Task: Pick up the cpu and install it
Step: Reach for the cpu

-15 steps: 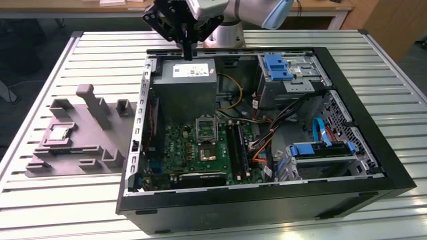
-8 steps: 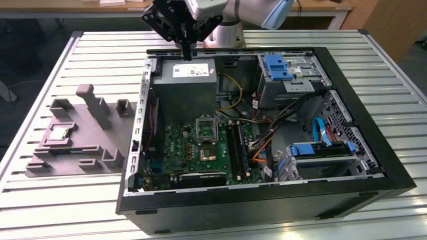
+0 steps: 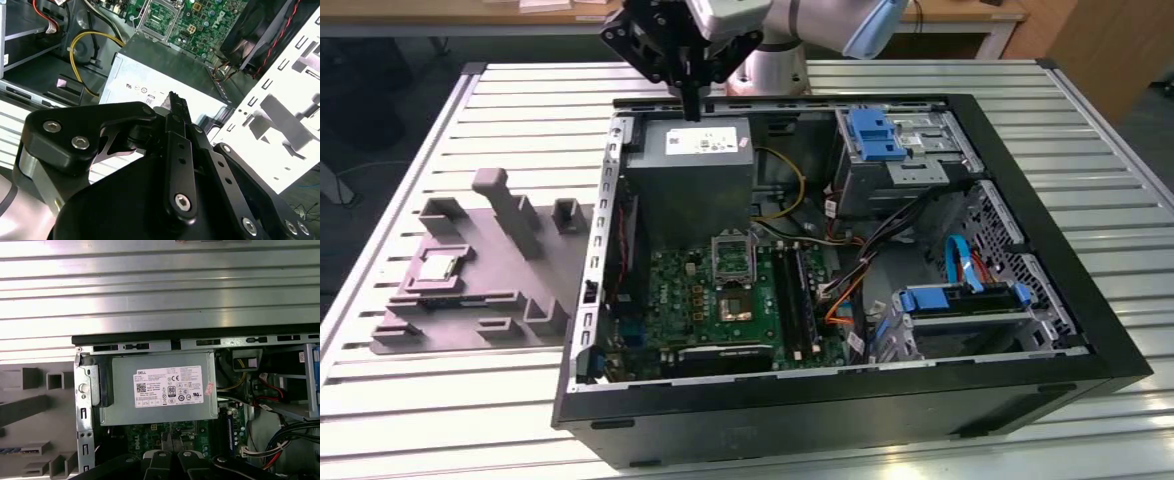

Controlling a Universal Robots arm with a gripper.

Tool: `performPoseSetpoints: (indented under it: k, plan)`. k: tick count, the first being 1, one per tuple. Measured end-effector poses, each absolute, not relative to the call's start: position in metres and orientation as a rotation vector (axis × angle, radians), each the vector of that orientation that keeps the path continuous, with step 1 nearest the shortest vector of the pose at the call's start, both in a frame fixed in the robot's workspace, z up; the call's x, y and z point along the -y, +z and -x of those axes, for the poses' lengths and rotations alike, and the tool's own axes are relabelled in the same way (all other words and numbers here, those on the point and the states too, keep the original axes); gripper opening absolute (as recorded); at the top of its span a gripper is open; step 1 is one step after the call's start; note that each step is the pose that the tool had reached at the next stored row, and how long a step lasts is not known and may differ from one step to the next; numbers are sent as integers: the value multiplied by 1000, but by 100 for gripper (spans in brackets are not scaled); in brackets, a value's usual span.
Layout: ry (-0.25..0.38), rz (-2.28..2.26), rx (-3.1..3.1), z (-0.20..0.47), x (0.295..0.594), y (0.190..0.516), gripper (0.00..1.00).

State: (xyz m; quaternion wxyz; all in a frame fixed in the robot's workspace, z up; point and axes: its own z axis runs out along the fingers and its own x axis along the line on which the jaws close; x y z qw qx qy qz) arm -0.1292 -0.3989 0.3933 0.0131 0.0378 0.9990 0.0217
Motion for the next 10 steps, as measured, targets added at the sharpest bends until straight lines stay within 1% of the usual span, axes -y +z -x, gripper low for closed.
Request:
performPoseSetpoints:
  k: [10]
  plan:
    - [68, -118, -3112, 131, 399, 393, 11]
